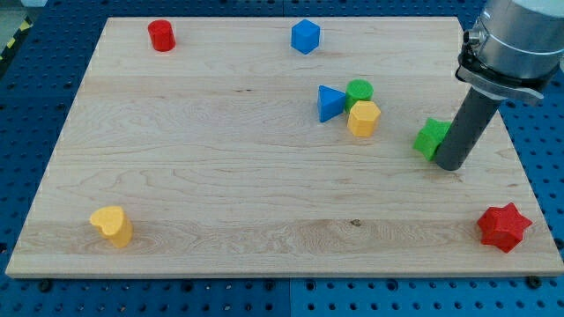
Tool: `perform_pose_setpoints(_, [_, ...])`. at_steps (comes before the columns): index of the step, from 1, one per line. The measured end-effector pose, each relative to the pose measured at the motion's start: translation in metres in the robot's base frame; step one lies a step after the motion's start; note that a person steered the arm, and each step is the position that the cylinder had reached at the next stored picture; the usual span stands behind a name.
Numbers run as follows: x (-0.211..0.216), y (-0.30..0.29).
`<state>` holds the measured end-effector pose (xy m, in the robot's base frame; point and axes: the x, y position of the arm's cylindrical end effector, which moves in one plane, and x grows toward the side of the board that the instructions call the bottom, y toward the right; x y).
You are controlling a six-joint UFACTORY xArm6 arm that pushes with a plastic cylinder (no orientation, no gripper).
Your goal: Push the green star towards the top right side of the board
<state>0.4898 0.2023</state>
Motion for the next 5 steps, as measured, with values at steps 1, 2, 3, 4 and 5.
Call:
perform_pose_setpoints(1, [0.019,-0.020])
perform_pose_setpoints(2, [0.013,-0.044])
perform_pose_setpoints(3, [-0.021,-0.011])
perform_pose_setpoints(4, [-0.038,0.022])
perform_pose_setpoints(5, [-0.045,0.022])
